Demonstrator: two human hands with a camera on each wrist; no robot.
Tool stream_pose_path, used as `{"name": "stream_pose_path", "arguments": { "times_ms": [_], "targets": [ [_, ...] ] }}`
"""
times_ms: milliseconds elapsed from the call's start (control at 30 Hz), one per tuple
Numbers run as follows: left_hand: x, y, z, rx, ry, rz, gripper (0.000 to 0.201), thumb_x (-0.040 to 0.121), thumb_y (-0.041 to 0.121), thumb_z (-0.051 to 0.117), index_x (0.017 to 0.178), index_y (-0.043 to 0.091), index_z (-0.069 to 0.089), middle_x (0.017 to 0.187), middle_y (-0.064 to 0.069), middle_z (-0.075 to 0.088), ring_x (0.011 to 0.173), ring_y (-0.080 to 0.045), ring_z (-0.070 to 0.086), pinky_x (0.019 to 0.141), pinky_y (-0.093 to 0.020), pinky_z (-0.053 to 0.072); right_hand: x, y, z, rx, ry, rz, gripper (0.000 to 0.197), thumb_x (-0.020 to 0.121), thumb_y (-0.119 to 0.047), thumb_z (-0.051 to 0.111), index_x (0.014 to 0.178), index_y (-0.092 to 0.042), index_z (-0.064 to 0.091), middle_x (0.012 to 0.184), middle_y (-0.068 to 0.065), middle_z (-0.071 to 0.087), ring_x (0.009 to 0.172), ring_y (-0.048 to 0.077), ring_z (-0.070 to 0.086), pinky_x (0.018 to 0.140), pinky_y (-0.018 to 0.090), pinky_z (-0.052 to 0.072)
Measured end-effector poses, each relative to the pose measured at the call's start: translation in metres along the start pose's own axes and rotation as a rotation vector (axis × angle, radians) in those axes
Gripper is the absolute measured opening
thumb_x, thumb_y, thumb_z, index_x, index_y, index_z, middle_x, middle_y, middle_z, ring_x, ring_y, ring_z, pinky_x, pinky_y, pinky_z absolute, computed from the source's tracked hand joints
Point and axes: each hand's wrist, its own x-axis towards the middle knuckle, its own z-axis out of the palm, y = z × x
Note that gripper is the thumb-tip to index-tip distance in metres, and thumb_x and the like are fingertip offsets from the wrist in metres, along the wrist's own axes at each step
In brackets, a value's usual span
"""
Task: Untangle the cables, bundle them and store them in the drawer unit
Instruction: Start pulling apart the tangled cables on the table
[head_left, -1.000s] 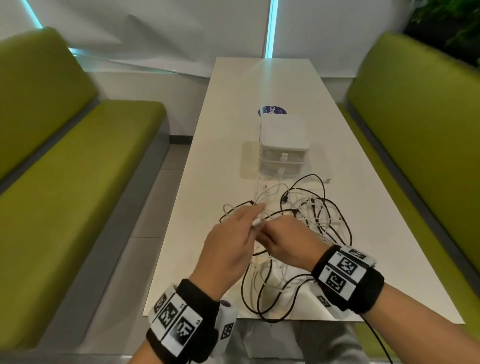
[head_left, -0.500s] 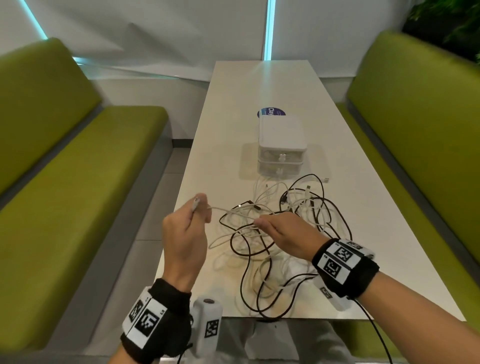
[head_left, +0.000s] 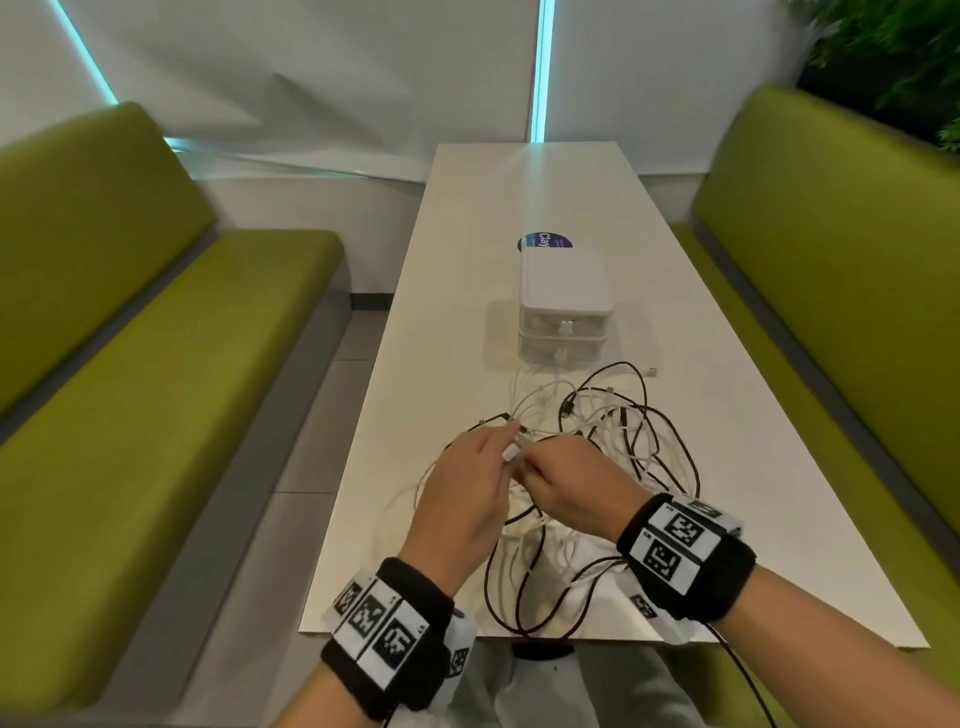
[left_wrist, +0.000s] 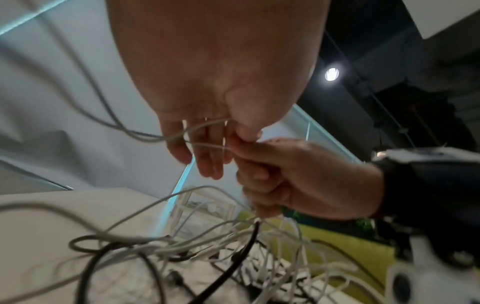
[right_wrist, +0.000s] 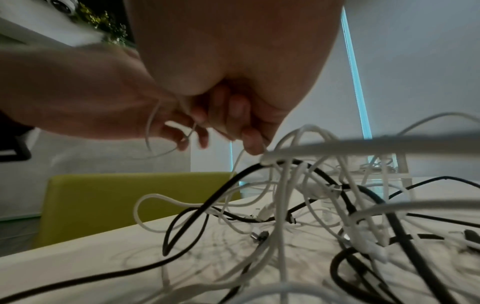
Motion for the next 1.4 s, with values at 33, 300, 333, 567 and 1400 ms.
{"name": "stream_pose_path", "arguments": {
  "times_ms": [33, 300, 333, 567, 1400],
  "targets": [
    [-0.001, -0.002, 0.003, 0.039, 0.018, 0.014, 0.031, 0.104, 0.021, 0.039, 0.129, 0.021, 0.056, 0.120, 0.001, 0.060, 0.112, -0.017, 0.053, 0.094, -0.025, 0.039, -0.001, 0.002, 0.000, 0.011, 0.004, -0.010, 0.039, 0.088, -0.046, 0.022, 0.074, -0.022, 0.049, 0.059, -0.009, 0.046, 0.055, 0.013, 0.042, 0.058, 0.032, 0.036],
    [-0.002, 0.007, -0.022, -0.227, 0.263, -0.035, 0.047, 0.100, 0.046, 0.025, 0.126, 0.028, 0.060, 0.081, 0.000, 0.073, 0.077, -0.018, 0.065, 0.065, -0.014, 0.042, -0.004, 0.005, 0.000, 0.052, -0.046, -0.026, 0.053, 0.091, -0.065, 0.012, 0.076, -0.024, 0.043, 0.067, -0.005, 0.051, 0.065, 0.016, 0.050, 0.067, 0.038, 0.045],
    [-0.003, 0.007, -0.028, -0.319, 0.337, -0.033, 0.047, 0.101, 0.049, 0.025, 0.122, 0.029, 0.061, 0.087, -0.004, 0.068, 0.065, -0.020, 0.060, 0.059, -0.019, 0.046, -0.004, 0.007, -0.001, 0.061, -0.044, -0.016, 0.055, 0.090, -0.065, 0.011, 0.076, -0.023, 0.043, 0.067, -0.004, 0.052, 0.065, 0.016, 0.050, 0.067, 0.037, 0.044],
    [-0.007, 0.000, -0.044, -0.569, 0.525, -0.071, 0.039, 0.101, 0.045, 0.031, 0.099, 0.025, 0.064, 0.057, 0.012, 0.044, 0.050, -0.005, 0.039, 0.052, -0.021, 0.033, 0.007, 0.002, -0.006, 0.064, -0.061, 0.001, 0.055, 0.097, -0.061, 0.014, 0.076, -0.020, 0.044, 0.065, -0.011, 0.045, 0.065, 0.012, 0.044, 0.064, 0.031, 0.033],
    [0.082, 0.059, -0.038, 0.449, -0.399, 0.116, 0.033, 0.104, 0.035, 0.032, 0.112, 0.019, 0.059, 0.105, -0.001, 0.063, 0.100, -0.022, 0.060, 0.086, -0.040, 0.046, 0.014, 0.027, -0.005, 0.061, -0.022, -0.074, 0.071, 0.081, -0.051, 0.005, 0.090, -0.006, 0.059, 0.083, 0.018, 0.065, 0.069, 0.030, 0.055, 0.059, 0.033, 0.032]
  ]
}}
